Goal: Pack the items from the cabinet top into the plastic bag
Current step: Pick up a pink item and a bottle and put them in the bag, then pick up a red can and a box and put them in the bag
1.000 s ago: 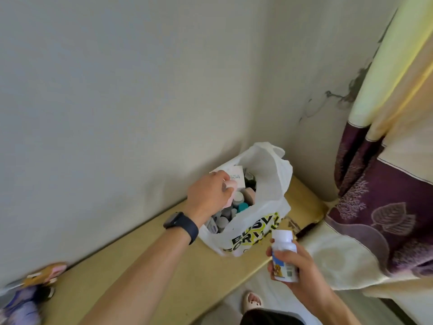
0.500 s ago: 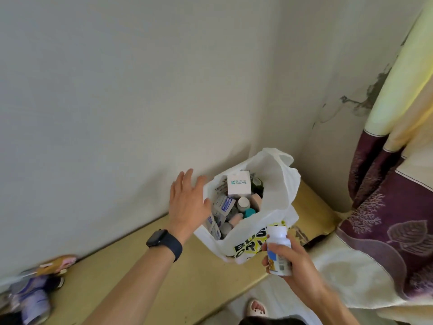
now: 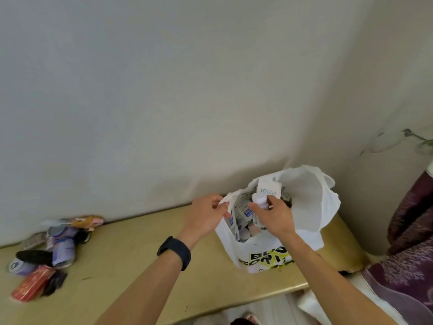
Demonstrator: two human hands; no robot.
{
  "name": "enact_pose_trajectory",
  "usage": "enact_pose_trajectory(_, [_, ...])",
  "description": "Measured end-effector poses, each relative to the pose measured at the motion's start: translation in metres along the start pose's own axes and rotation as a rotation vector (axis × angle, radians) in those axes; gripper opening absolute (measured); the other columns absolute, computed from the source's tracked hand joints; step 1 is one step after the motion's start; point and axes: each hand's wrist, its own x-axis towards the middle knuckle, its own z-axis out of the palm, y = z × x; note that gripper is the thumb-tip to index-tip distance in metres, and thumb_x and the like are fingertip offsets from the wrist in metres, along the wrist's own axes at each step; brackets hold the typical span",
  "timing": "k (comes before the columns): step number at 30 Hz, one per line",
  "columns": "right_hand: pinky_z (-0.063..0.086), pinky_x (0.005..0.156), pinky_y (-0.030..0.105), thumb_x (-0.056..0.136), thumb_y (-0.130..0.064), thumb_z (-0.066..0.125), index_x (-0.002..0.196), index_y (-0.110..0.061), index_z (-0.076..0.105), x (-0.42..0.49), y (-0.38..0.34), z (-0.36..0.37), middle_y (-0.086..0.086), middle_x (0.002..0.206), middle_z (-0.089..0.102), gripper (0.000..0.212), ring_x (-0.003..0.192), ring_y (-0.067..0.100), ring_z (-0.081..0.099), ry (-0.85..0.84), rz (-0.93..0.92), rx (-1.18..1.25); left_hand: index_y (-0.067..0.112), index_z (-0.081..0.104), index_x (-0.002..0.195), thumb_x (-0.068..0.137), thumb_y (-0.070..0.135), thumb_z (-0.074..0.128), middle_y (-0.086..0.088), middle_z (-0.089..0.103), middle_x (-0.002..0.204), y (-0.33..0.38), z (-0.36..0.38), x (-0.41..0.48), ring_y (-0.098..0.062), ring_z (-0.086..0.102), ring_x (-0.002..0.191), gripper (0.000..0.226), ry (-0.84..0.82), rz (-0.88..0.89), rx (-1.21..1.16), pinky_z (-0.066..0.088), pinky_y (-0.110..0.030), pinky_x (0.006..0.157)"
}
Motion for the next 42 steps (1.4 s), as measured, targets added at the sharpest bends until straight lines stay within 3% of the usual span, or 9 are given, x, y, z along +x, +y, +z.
enact_pose_trajectory(6, [0.038,0.066,0.023,0.085,-0.044,0.069,0.121,-0.022,0.059,0.006,-0.002,0.024,-0.003,0.095,0.062,0.044,0.089,0.018,0.055,0.016,0.037,-0.081,0.028,0.070,0.094,0.094,0.038,0.057,0.023,0.072,0.074,-0.003,-0.007,-0.003,0.001,0.062,0.078,0.017,0.033,-0.065,-0.048,0.040,-0.023,0.062])
enact_pose_trajectory(9, [0.041,0.078,0.022,0.088,-0.035,0.063,0.129,-0.020,0.057,-0.003,0.016,0.031,0.003,0.113,0.067,0.044,0.108,0.021,0.056,-0.055,0.030,-0.161,0.026,0.070,0.090,0.093,0.036,0.058,0.022,0.072,0.076,-0.001,-0.004,-0.005,0.001,0.063,0.075,0.016,0.032,-0.065,-0.085,0.045,-0.025,0.065])
enact_pose_trajectory(15, [0.052,0.079,0.033,0.086,-0.057,0.050,0.106,-0.035,0.065,-0.032,0.054,0.014,-0.007,0.106,0.070,0.034,0.096,0.019,0.063,-0.173,0.017,-0.425,0.024,0.067,0.097,0.097,0.032,0.056,0.013,0.075,0.078,-0.004,0.002,-0.013,0.006,0.051,0.050,0.014,-0.005,-0.040,-0.180,0.034,-0.018,0.053])
enact_pose_trajectory(21, [0.010,0.116,0.050,0.090,-0.065,0.026,0.094,-0.029,0.069,-0.071,0.058,-0.035,-0.001,0.106,0.067,0.057,0.115,0.018,0.052,-0.347,0.108,-1.055,0.019,0.069,0.090,0.095,0.030,0.057,0.015,0.074,0.075,-0.023,0.009,-0.018,-0.002,0.045,0.050,0.018,-0.040,-0.015,-0.207,0.034,-0.021,0.052])
enact_pose_trajectory(27, [0.016,0.116,0.048,0.095,-0.062,0.033,0.073,-0.027,0.067,-0.087,0.048,-0.072,-0.009,0.081,0.062,0.053,0.099,0.013,0.058,-0.205,0.149,-1.180,0.023,0.066,0.100,0.096,0.035,0.058,0.014,0.075,0.077,-0.022,0.016,-0.016,0.005,0.051,0.052,0.014,-0.101,0.017,-0.243,0.035,-0.021,0.056])
enact_pose_trajectory(32, [0.013,0.115,0.052,0.091,-0.053,0.047,0.096,-0.037,0.068,-0.089,0.030,-0.063,-0.016,0.112,0.063,0.027,0.127,0.015,0.046,-0.004,0.057,-0.968,0.029,0.064,0.106,0.095,0.043,0.057,0.018,0.074,0.086,-0.022,0.010,-0.008,0.008,0.063,0.075,0.019,-0.145,0.020,-0.231,0.042,-0.019,0.066])
enact_pose_trajectory(34, [0.028,0.111,0.050,0.089,-0.045,0.058,0.106,-0.034,0.068,-0.090,0.021,-0.052,-0.014,0.119,0.064,0.022,0.128,0.018,0.049,0.094,-0.107,-0.819,0.031,0.061,0.114,0.094,0.045,0.059,0.019,0.070,0.099,-0.027,0.007,-0.008,0.009,0.062,0.089,0.025,-0.134,0.021,-0.239,0.044,-0.014,0.072])
enact_pose_trajectory(37, [0.047,0.101,0.041,0.084,-0.028,0.073,0.108,-0.022,0.071,-0.095,-0.003,-0.025,-0.005,0.120,0.067,0.025,0.120,0.019,0.056,0.202,-0.430,-0.503,0.034,0.058,0.117,0.092,0.050,0.060,0.023,0.064,0.109,-0.041,0.000,-0.014,0.010,0.058,0.101,0.030,-0.058,0.012,-0.315,0.043,-0.014,0.079])
enact_pose_trajectory(42, [0.033,0.105,0.013,0.087,-0.024,0.066,0.109,-0.019,0.072,-0.114,-0.063,0.037,-0.007,0.119,0.066,0.024,0.112,0.009,0.055,0.114,-0.741,-0.226,0.030,0.056,0.127,0.096,0.042,0.056,0.016,0.058,0.123,-0.117,-0.015,-0.039,-0.004,0.054,0.116,0.034,0.080,-0.107,-0.160,0.041,-0.022,0.094])
